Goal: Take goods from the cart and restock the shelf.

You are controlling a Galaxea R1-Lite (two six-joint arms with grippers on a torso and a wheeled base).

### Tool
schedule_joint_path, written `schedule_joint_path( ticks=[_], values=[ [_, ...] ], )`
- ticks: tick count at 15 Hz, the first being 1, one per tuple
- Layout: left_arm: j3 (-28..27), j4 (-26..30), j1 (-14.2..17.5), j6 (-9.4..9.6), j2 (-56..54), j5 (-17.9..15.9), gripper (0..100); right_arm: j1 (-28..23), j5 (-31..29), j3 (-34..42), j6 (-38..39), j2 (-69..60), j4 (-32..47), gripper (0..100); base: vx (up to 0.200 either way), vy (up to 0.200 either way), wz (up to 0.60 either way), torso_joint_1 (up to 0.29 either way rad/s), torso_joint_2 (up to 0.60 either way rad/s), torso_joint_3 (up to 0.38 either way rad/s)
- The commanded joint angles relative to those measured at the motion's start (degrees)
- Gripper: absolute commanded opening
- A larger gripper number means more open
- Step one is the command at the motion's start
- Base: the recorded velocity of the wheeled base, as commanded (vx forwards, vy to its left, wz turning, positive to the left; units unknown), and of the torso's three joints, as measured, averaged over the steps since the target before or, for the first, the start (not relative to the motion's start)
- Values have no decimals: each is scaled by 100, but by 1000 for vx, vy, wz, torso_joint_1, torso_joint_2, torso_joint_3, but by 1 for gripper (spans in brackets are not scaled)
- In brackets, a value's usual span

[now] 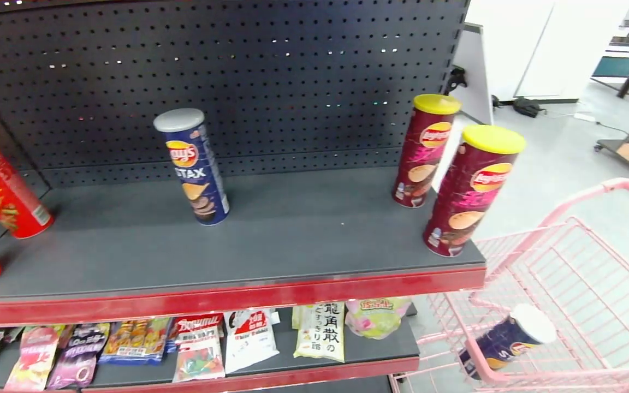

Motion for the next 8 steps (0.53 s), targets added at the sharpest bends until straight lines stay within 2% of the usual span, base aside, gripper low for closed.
schedule_joint_path(
  ticks=[1, 6, 8],
  values=[
    [1, -1, -1, -2, 2, 1, 100, -3, 4, 0, 4, -1, -4, 100, 0, 0, -600, 7, -7, 2],
    [1, -1, -1, -2, 2, 1, 100, -3, 4, 0, 4, -1, -4, 100, 0, 0, -600, 0, 5, 3],
    [1, -1, -1, -2, 2, 1, 100, -3, 4, 0, -5, -1, -4, 100, 0, 0, 0, 0, 0, 0]
  ],
)
